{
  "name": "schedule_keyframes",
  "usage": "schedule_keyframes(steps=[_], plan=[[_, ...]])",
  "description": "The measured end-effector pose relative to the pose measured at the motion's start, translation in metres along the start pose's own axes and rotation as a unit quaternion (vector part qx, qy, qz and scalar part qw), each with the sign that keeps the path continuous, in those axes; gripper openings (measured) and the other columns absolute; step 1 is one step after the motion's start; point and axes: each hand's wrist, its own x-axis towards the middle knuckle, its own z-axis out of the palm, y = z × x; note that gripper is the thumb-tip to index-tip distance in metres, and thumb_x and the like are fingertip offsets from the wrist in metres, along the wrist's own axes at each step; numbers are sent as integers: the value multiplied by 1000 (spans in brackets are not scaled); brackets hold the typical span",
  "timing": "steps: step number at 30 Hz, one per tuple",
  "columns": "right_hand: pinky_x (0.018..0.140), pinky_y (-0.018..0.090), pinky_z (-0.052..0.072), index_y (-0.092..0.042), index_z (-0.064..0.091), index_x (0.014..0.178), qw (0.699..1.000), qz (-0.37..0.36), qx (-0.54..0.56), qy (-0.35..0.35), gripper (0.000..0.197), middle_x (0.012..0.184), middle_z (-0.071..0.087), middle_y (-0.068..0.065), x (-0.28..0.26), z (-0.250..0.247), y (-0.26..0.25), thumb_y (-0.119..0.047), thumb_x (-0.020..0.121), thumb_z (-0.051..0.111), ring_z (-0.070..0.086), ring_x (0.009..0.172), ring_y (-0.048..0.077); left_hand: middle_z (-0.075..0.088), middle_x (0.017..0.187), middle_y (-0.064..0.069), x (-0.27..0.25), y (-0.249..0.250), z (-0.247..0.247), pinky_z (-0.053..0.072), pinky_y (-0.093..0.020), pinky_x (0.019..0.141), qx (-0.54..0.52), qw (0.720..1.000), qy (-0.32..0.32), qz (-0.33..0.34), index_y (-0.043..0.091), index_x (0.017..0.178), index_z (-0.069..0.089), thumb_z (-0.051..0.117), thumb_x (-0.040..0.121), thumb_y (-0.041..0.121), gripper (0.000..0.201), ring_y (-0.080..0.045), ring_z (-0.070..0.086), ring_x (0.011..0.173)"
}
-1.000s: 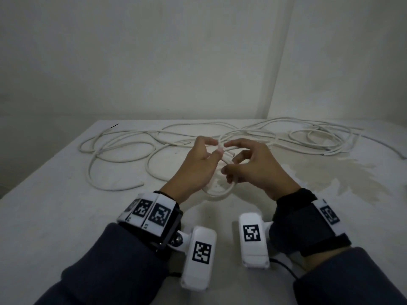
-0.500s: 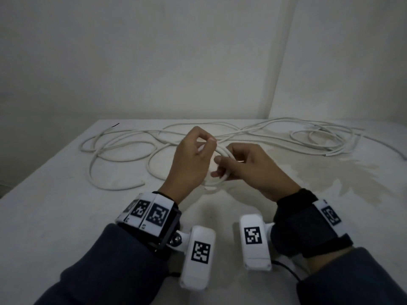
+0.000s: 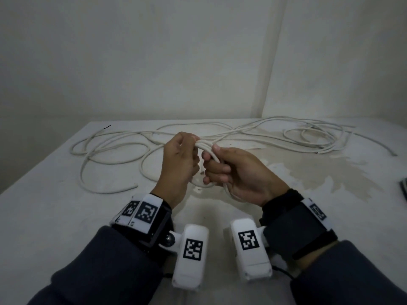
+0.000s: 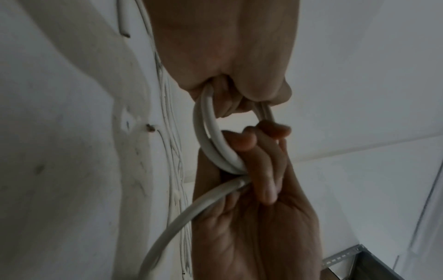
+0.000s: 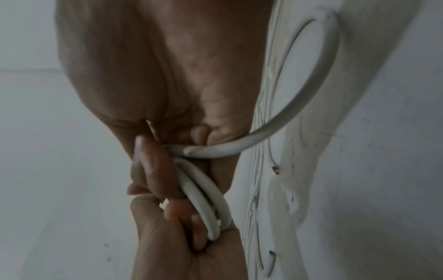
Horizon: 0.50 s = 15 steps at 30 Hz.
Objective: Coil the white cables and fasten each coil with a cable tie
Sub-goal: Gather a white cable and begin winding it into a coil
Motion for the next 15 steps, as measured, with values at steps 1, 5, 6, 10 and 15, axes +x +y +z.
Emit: schedule_keyframes(steps=[1,5,6,10,15], plan=[[67,25,48,-8,52,83,1000,4,8,-8,29,49,32,-8,0,-2,1,-24,100,36,33,43,7,35,61,-10,0,-1,0,23,-26,45,-7,1000,-14,-9,15,71,48,42,95,12,25,-16,27,48],[62,23,47,-10,51,78,1000,6,27,-14,27,48,30,-10,0,-5,4,-24,98,39,30,42,5,29,64,-12,0,-3,-3,24,-27,48,2,998,-58,-16,18,74,45,40,98,14,25,-16,25,51],[60,22,46,-10,50,78,1000,-2,25,2,28,47,29,-10,1,-4,4,-23,99,38,29,41,4,29,64,-11,0,-2,-3,26,-25,46,5,998,-62,-12,17,76,45,40,99,15,24,-15,26,50],[58,20,44,-9,50,76,990,-90,58,90,27,46,29,-9,4,-2,-3,-24,97,39,27,39,5,45,63,-3,2,3,0,44,-26,55,-62,994,-56,-67,10,91,51,39,100,40,34,-12,45,52],[64,21,48,-10,51,80,965,-176,165,101,29,48,31,-7,-1,-7,-15,-26,100,36,32,42,6,55,57,-8,-5,-3,-8,45,-23,48,70,922,-209,-318,3,81,63,33,94,59,64,-17,50,46]])
